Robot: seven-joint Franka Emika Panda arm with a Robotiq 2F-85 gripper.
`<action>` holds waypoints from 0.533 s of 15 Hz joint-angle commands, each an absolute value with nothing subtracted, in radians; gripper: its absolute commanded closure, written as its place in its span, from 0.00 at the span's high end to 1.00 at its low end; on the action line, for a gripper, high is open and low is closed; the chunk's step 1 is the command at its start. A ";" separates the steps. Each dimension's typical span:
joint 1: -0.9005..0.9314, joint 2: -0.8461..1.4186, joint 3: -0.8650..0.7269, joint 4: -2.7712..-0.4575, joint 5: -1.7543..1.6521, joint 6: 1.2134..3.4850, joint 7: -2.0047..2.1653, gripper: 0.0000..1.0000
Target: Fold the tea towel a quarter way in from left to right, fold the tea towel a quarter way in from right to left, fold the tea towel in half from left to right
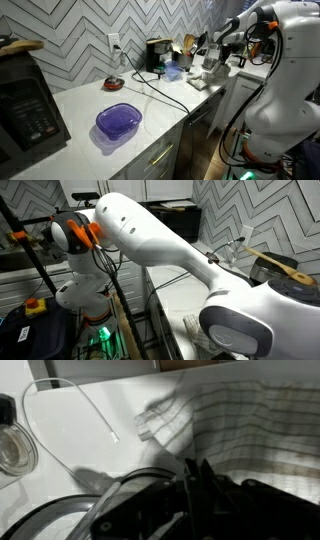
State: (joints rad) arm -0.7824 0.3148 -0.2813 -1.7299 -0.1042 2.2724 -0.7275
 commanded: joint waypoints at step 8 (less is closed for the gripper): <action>-0.575 0.067 -0.313 -1.998 -0.255 2.111 -0.556 0.02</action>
